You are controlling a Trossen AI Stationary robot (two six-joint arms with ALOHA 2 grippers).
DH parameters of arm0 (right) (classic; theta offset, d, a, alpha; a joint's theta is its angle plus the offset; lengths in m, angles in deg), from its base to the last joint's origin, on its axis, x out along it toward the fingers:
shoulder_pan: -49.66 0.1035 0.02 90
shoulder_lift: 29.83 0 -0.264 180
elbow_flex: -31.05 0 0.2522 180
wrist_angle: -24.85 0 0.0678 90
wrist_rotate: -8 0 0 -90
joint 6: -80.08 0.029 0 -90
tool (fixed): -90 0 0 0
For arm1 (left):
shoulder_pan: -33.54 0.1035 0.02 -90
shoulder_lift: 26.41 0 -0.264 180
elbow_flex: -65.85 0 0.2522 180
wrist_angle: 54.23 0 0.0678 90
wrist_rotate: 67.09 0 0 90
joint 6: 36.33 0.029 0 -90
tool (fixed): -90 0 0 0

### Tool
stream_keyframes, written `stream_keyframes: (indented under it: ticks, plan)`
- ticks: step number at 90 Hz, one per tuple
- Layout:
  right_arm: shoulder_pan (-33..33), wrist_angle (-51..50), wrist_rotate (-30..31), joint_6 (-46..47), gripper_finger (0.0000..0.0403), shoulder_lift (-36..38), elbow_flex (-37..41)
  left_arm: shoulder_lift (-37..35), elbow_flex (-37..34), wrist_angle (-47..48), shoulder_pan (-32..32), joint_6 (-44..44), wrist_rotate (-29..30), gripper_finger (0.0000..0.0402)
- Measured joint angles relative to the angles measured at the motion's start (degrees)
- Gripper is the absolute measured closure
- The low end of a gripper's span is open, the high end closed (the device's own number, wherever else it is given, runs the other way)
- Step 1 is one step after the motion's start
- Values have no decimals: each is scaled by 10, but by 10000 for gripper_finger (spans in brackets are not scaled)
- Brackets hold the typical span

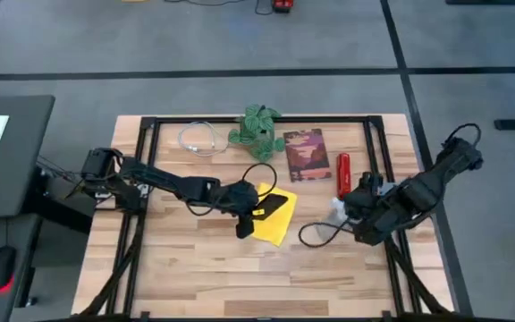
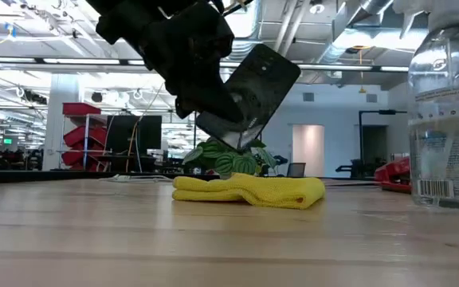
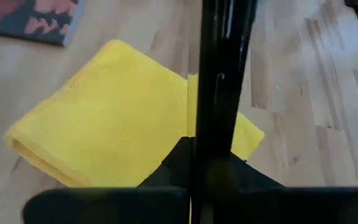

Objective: Apply microfiber cloth
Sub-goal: Spray the back of the cellphone with the spray cleaning bottle, then wipe the back and front of the cellphone with the yellow microfiber cloth

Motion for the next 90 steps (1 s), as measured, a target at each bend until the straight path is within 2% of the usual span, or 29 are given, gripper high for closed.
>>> stream_keyframes:
  ticks: [15, 32, 57, 71, 79, 90]
  plan:
    - [-30, 33, 7, 6, 19, -10, -55, 41, 0, 2, 9, 2, -9, 398]
    - [-56, 129, 12, -64, 19, -34, -105, 70, 10, 37, 16, -45, -29, 398]
    - [-115, 294, 83, -113, 19, -82, -87, 60, 51, 201, 27, -66, -43, 398]
    - [-147, 299, 50, -110, 19, -134, -60, 50, 57, 282, 30, -61, -43, 398]
    - [-158, 311, 3, -121, 19, -161, -37, 40, 56, 320, 30, -55, -46, 398]
    - [-147, 391, -17, -174, 21, -182, 7, 22, 56, 376, 34, -61, -74, 398]
